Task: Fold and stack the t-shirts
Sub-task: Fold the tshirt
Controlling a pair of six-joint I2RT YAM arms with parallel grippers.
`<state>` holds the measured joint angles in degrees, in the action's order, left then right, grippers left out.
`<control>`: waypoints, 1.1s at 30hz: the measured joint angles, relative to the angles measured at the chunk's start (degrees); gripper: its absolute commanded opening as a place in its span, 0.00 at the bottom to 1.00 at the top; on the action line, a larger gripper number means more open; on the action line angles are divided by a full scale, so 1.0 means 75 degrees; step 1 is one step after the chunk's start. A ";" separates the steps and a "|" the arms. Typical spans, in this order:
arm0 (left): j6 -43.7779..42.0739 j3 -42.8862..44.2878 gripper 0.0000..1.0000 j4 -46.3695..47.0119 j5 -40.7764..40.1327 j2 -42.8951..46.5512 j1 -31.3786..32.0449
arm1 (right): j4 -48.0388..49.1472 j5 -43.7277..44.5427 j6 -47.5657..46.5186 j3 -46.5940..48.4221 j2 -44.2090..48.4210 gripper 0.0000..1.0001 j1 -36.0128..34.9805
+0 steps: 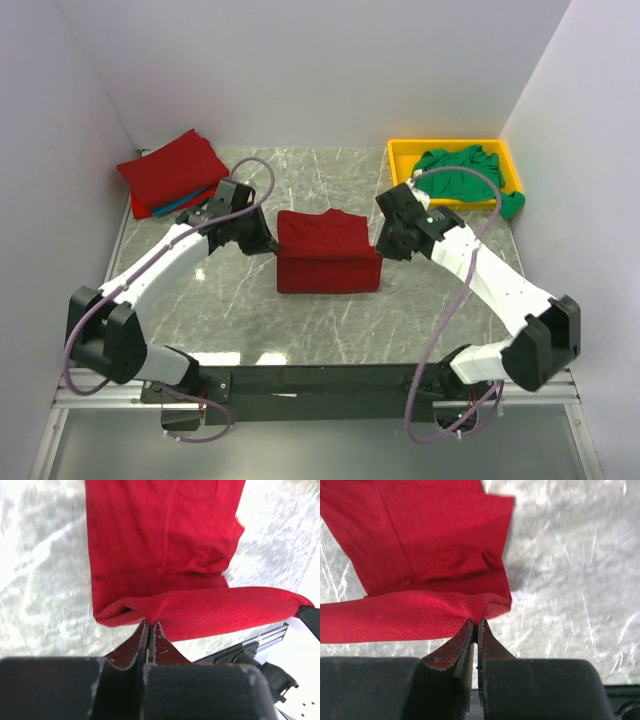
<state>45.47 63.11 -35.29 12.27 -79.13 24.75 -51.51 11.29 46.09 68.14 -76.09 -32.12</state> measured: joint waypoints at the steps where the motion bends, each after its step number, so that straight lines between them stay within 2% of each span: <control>1: -0.0061 0.0134 0.00 0.0015 0.0061 -0.0166 -0.0073 | 0.0015 -0.0061 -0.0154 0.0166 -0.0210 0.00 0.0117; 18: -0.0702 0.2363 0.00 0.0163 0.0691 -0.2786 -0.0935 | 0.0143 -0.0621 -0.1696 0.3144 -0.3523 0.00 0.1358; 26: -0.0778 0.3086 0.00 0.0070 0.0787 -0.3538 -0.1142 | 0.0020 -0.0734 -0.2148 0.4523 -0.4975 0.00 0.1568; 33: -0.0781 0.3500 0.00 -0.0015 0.0851 -0.4054 -0.1303 | -0.0108 -0.0947 -0.2361 0.5377 -0.5767 0.00 0.1702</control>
<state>39.62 89.36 -35.40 18.65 -109.54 14.98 -52.31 4.19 28.38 108.47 -119.35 -19.35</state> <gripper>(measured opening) 0.022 0.083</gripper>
